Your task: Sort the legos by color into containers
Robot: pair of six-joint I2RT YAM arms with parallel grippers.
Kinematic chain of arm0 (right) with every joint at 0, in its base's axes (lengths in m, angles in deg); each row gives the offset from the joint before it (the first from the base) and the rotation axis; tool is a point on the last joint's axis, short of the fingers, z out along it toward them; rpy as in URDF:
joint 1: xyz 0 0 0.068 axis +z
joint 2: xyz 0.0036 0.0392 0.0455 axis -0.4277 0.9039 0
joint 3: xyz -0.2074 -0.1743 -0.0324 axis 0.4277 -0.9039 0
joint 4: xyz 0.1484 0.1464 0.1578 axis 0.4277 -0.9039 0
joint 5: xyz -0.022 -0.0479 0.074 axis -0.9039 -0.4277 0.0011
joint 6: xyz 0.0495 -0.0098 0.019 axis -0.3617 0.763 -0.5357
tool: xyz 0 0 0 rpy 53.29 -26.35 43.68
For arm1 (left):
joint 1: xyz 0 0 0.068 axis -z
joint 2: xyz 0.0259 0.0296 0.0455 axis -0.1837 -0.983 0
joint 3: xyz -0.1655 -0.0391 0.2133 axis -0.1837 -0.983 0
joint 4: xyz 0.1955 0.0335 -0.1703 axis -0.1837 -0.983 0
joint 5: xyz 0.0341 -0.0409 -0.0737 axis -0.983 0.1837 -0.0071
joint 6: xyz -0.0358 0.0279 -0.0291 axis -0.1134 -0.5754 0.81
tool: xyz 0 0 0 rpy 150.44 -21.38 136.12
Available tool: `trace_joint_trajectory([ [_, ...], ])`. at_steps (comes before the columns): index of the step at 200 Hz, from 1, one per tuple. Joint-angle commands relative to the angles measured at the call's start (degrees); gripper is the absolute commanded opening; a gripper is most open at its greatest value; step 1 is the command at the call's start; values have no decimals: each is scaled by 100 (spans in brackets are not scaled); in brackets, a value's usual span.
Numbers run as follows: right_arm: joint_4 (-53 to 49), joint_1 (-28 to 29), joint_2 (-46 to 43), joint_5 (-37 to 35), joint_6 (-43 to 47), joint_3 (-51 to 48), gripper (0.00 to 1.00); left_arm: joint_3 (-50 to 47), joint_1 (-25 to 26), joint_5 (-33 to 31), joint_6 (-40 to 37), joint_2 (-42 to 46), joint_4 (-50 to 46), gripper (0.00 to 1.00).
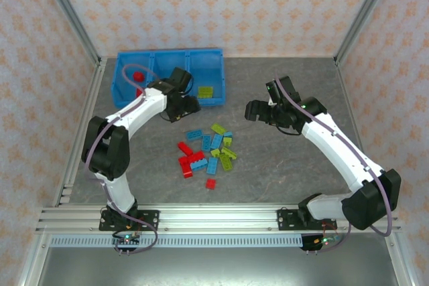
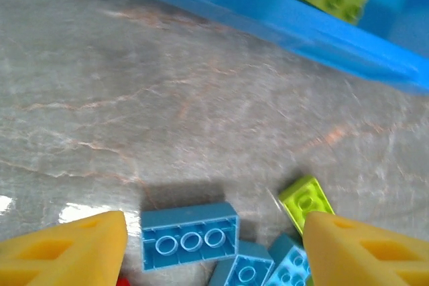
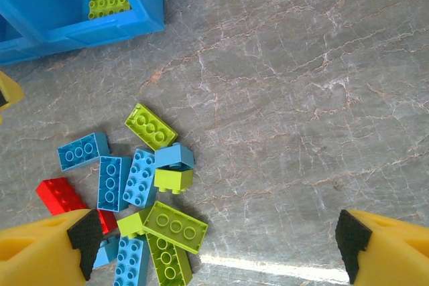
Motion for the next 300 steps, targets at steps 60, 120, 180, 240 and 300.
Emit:
trace_joint_trajectory([
  [60,-16,-31,-131,-141,19,-58,92,380,502,-893,-975,-988,-1265,89],
  [120,-54,-30,-148,-142,25,-52,92,201,510,-493,-519,-1176,-907,92],
  [180,-40,-31,-143,-100,8,-58,92,-141,524,-252,65,-1255,-638,88],
  [240,-70,-26,-180,-91,7,-24,92,140,464,-635,5,-1127,-835,52],
  [300,-45,-29,-278,-96,-17,-76,92,1588,-396,-1222,-227,-137,-1272,50],
])
